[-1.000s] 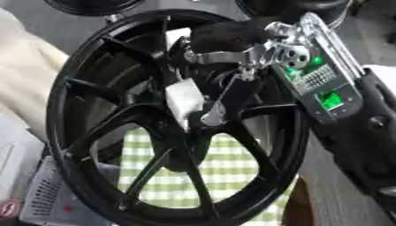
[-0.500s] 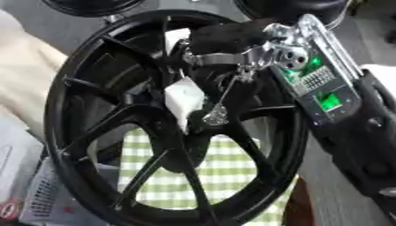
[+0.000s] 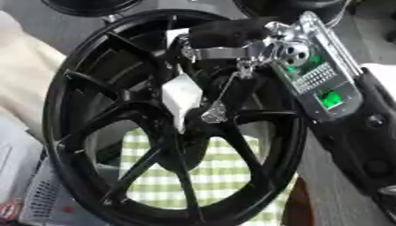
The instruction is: Pull the pin out of the wheel hub.
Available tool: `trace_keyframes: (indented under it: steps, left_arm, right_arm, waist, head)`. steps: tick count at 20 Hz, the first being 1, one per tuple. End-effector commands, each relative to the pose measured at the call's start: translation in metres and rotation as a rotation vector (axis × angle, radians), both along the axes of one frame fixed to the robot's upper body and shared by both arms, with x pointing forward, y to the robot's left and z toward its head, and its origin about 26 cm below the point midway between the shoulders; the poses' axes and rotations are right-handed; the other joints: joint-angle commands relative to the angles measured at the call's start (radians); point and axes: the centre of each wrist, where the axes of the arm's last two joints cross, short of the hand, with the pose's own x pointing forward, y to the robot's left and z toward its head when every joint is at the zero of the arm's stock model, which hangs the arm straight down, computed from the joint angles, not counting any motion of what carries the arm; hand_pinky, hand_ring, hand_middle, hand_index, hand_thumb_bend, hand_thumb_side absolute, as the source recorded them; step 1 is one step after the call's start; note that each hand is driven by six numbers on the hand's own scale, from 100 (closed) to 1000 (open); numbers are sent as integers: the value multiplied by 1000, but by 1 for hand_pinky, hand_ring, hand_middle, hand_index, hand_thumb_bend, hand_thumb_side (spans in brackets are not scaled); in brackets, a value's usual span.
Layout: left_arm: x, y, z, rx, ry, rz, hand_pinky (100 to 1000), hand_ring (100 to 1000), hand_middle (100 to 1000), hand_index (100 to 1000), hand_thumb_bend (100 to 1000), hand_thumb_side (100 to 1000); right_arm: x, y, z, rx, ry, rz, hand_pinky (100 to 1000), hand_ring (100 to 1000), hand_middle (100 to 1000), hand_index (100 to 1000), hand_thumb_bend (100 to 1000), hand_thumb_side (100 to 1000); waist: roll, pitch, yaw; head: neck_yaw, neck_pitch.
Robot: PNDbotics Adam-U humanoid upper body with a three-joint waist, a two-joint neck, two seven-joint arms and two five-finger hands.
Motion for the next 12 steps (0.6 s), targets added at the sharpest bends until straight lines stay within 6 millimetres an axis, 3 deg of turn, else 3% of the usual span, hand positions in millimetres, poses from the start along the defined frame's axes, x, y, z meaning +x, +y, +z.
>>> trace_keyframes:
  steps: [1, 7, 12]
  left_arm:
    - [0, 0, 8, 10, -26, -1, 647, 648, 526, 662, 540, 569]
    - [-1, 2, 7, 10, -27, 10, 647, 647, 526, 663, 541, 569]
    - [-1, 3, 7, 11, -27, 18, 647, 647, 526, 662, 540, 568]
  right_arm:
    - [7, -21, 21, 70, 10, -61, 766, 526, 245, 467, 283, 100]
    - [12, -72, 49, 222, 20, -182, 778, 519, 237, 465, 289, 100]
    - [8, -86, 55, 270, 77, -184, 779, 523, 249, 475, 289, 100]
  waist:
    - [5, -29, 1]
    - [7, -36, -5]
    - [7, -35, -11]
  head:
    - [-8, 13]
    - [-4, 8]
    - [8, 7]
